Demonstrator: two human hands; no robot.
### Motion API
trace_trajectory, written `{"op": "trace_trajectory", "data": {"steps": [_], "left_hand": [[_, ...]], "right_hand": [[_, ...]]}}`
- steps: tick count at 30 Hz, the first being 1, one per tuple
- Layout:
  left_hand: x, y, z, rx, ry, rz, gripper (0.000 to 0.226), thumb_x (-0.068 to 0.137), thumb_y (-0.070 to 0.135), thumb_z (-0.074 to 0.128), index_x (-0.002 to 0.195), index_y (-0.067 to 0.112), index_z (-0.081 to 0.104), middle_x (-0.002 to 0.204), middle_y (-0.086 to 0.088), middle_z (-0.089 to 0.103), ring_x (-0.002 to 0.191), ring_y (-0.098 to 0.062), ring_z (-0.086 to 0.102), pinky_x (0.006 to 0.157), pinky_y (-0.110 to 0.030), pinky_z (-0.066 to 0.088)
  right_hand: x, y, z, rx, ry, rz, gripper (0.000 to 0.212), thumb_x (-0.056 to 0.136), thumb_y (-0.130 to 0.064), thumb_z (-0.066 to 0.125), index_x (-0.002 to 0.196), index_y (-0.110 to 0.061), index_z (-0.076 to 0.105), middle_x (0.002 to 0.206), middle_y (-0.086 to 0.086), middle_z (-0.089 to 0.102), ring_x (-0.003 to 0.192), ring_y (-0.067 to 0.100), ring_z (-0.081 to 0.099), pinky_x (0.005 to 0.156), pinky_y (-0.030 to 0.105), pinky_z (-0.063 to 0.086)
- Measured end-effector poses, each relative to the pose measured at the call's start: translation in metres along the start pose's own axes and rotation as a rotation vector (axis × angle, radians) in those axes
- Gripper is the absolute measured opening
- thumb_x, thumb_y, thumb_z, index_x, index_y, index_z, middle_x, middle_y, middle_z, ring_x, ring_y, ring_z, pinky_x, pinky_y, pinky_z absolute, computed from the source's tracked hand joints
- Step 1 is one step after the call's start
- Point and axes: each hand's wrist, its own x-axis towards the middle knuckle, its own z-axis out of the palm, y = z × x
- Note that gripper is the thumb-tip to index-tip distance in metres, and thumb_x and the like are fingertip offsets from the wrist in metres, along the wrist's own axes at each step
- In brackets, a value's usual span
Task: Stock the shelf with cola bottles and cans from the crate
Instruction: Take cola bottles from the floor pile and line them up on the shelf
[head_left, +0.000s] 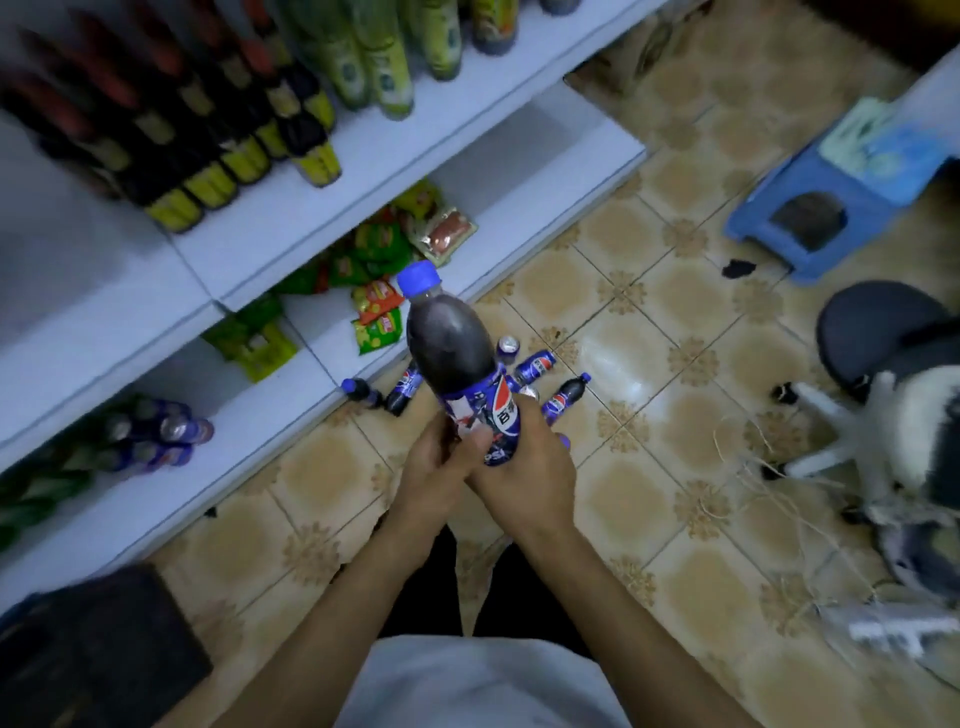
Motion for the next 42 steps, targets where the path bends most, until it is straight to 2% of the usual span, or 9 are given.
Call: {"op": "trace_trajectory", "data": {"steps": [5,10,15,19,26,29,32,38,42], "left_hand": [[-0.045,0.012,-0.023,-0.042,0.213,-0.038,0.052,0.067,0.039,0.081,0.111,0.016,0.065,0.103,-0.004,0.073,0.095,-0.017,0.069,0.084,-0.031,0.054],[-0.07,0.017,-0.083,-0.129,0.375,-0.027,0.012,0.079,0.028,0.073,0.088,0.021,0.07,0.085,0.0,0.075,0.076,-0.009,0.069,0.074,-0.024,0.055],[-0.108,0.036,-0.17,-0.224,0.454,0.058,0.024,0.086,0.032,0.066,0.101,0.013,0.069,0.092,-0.009,0.075,0.084,-0.02,0.071,0.073,-0.027,0.055],[-0.15,0.065,-0.264,-0.284,0.398,0.162,0.05,0.074,0.047,0.068,0.104,0.007,0.067,0.095,-0.015,0.073,0.086,-0.026,0.07,0.079,-0.035,0.056],[-0.214,0.113,-0.386,-0.469,0.321,0.312,0.041,0.076,0.047,0.065,0.092,0.01,0.066,0.076,-0.005,0.074,0.066,-0.012,0.069,0.061,-0.021,0.055],[-0.23,0.128,-0.426,-0.536,0.316,0.36,0.074,0.037,0.065,0.083,0.088,0.011,0.073,0.078,-0.008,0.073,0.067,-0.016,0.069,0.063,-0.026,0.056],[-0.24,0.144,-0.456,-0.557,0.285,0.391,0.095,0.032,0.071,0.082,0.101,0.007,0.064,0.079,-0.01,0.071,0.066,-0.02,0.066,0.066,-0.032,0.053],[-0.251,0.204,-0.505,-0.522,0.233,0.589,0.07,0.03,0.068,0.084,0.075,0.016,0.076,0.074,-0.005,0.072,0.064,-0.012,0.068,0.06,-0.023,0.056],[-0.248,0.248,-0.529,-0.487,0.151,0.672,0.066,0.037,0.064,0.085,0.078,0.012,0.076,0.075,-0.008,0.072,0.065,-0.014,0.068,0.062,-0.024,0.056]], "right_hand": [[-0.039,-0.032,0.013,-0.06,-0.174,-0.042,0.039,0.077,-0.045,0.067,0.109,-0.035,0.046,0.096,-0.011,0.065,0.088,0.013,0.063,0.064,0.027,0.042],[-0.06,-0.076,0.042,-0.252,-0.361,-0.167,0.05,0.074,-0.049,0.07,0.111,-0.025,0.046,0.093,-0.01,0.063,0.09,0.017,0.063,0.061,0.028,0.036],[-0.077,-0.137,0.099,-0.03,-0.675,-0.293,0.07,0.065,-0.033,0.083,0.123,-0.029,0.045,0.101,-0.014,0.065,0.088,0.004,0.065,0.078,0.033,0.055],[-0.09,-0.199,0.151,0.165,-0.964,-0.242,0.093,0.06,-0.039,0.085,0.14,-0.028,0.038,0.121,-0.002,0.063,0.105,0.006,0.064,0.088,0.026,0.053],[-0.13,-0.316,0.241,0.339,-1.037,-0.304,0.055,0.078,-0.05,0.069,0.125,-0.025,0.054,0.11,0.003,0.067,0.1,0.012,0.066,0.082,0.027,0.054],[-0.151,-0.349,0.265,0.379,-1.054,-0.335,0.071,0.067,-0.069,0.069,0.123,-0.026,0.057,0.107,0.001,0.07,0.095,0.015,0.068,0.078,0.026,0.054],[-0.164,-0.381,0.279,0.352,-1.043,-0.415,0.083,0.063,-0.075,0.065,0.128,-0.026,0.053,0.11,0.001,0.07,0.094,0.015,0.068,0.076,0.022,0.054],[-0.171,-0.438,0.291,0.41,-1.013,-0.561,0.097,0.054,-0.076,0.072,0.132,-0.025,0.049,0.119,-0.008,0.067,0.113,0.012,0.062,0.083,0.02,0.053],[-0.169,-0.492,0.293,0.409,-1.022,-0.693,0.09,0.052,-0.074,0.074,0.125,-0.026,0.054,0.116,-0.011,0.068,0.108,0.006,0.064,0.082,0.017,0.05]]}}
